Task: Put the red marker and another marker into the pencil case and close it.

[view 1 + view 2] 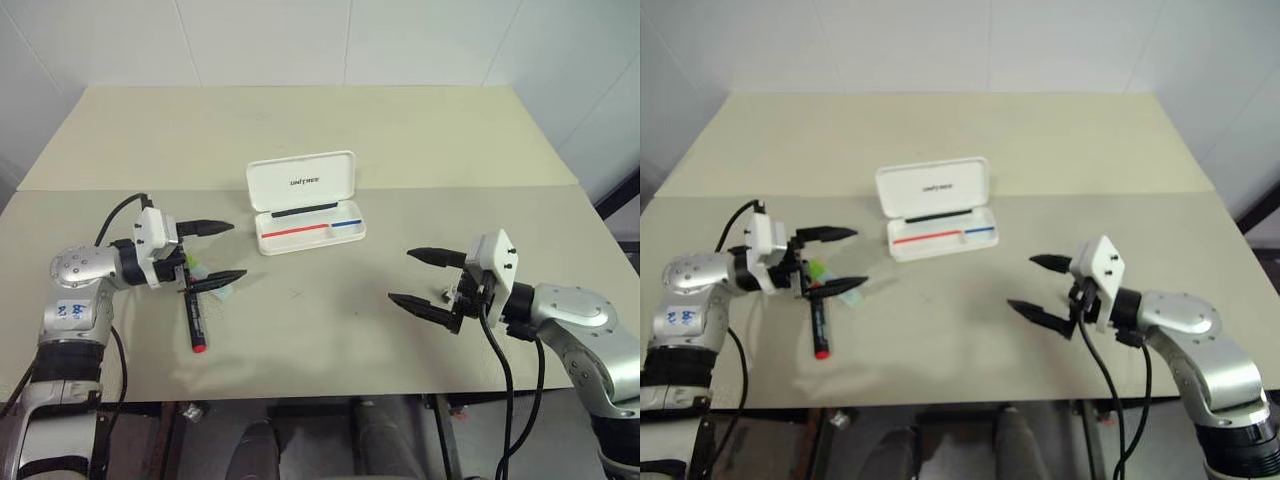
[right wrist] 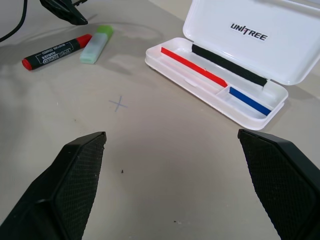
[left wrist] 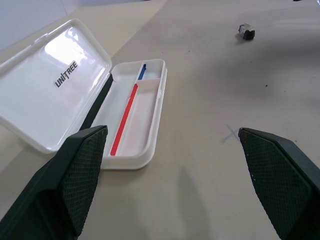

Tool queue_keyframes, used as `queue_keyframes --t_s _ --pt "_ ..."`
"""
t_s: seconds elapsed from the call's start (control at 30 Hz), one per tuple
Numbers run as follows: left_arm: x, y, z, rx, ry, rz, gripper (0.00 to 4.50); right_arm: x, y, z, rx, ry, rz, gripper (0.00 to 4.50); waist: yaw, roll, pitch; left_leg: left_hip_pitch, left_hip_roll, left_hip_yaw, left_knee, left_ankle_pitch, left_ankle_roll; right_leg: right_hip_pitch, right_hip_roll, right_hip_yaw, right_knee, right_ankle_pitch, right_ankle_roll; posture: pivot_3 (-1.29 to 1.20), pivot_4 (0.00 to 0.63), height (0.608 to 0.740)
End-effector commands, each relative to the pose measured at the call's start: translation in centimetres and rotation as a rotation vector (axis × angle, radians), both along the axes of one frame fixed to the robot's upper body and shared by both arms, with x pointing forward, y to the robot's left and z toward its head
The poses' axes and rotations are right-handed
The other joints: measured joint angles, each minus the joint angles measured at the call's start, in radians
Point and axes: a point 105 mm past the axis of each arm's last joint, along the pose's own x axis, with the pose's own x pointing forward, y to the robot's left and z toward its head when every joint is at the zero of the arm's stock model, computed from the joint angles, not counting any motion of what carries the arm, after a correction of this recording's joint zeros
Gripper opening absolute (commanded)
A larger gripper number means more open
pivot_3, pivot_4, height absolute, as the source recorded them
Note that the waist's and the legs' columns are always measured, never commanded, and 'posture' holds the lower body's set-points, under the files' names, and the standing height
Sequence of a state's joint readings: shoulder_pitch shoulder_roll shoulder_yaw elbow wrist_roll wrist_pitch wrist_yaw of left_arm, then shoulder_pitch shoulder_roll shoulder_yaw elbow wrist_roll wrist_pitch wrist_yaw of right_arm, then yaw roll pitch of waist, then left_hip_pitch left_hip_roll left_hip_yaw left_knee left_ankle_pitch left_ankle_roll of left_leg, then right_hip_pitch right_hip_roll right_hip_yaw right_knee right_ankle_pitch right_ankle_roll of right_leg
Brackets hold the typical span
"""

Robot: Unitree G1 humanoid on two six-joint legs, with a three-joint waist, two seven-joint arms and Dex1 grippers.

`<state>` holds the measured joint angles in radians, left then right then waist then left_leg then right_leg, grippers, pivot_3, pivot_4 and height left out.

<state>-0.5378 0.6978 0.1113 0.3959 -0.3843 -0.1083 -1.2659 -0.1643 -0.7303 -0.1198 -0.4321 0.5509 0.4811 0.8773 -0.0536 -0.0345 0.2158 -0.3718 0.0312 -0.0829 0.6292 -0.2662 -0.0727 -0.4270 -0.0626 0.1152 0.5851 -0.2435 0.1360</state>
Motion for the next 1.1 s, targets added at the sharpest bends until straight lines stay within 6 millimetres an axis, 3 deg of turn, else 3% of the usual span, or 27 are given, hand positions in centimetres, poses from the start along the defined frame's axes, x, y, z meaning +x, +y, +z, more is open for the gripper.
queue_keyframes --t_s 0.03,0.43,0.6,0.83,1.1 --pt "0.7 -0.5 0.9 0.01 -0.05 -0.02 4.5 -0.3 -0.5 1.7 0.006 -0.071 -0.021 4.47 0.0 0.0 0.0 0.0 0.0 0.0 0.0 0.0 0.0 0.0 0.0 0.0 0.0 0.0 0.0 0.0 0.15 0.74" --pt "1.3 -3.5 -0.7 0.025 -0.008 -0.124 4.5 0.1 0.4 2.5 0.002 -0.091 0.008 4.47 0.001 0.0 0.0 0.0 0.0 0.0 0.0 0.0 0.0 0.0 0.0 0.0 0.0 0.001 0.001 0.0 0.15 0.74" --pt "2.5 -4.2 -1.1 0.077 0.019 -0.125 4.5 -0.4 1.2 2.5 0.018 -0.088 0.017 4.47 0.001 0.0 0.0 0.0 0.0 0.0 0.0 0.0 0.0 0.0 0.0 0.0 0.0 0.001 0.001 0.0 0.15 0.74" --pt "4.5 -5.4 -0.7 0.173 0.06 -0.144 4.5 -1.5 2.2 1.3 0.079 -0.067 -0.02 4.47 0.003 -0.001 0.0 -0.001 0.0 0.0 0.0 0.0 0.0 0.0 0.0 0.0 0.0 0.001 0.001 0.0 0.15 0.74" --pt "5.3 -5.6 0.1 0.267 0.089 -0.19 4.5 -2.5 2.2 0.2 0.125 -0.067 -0.113 4.47 -0.001 -0.001 0.0 -0.001 0.0 0.0 0.0 0.0 0.0 0.0 0.001 0.0 -0.001 0.001 0.002 0.0 0.15 0.74"
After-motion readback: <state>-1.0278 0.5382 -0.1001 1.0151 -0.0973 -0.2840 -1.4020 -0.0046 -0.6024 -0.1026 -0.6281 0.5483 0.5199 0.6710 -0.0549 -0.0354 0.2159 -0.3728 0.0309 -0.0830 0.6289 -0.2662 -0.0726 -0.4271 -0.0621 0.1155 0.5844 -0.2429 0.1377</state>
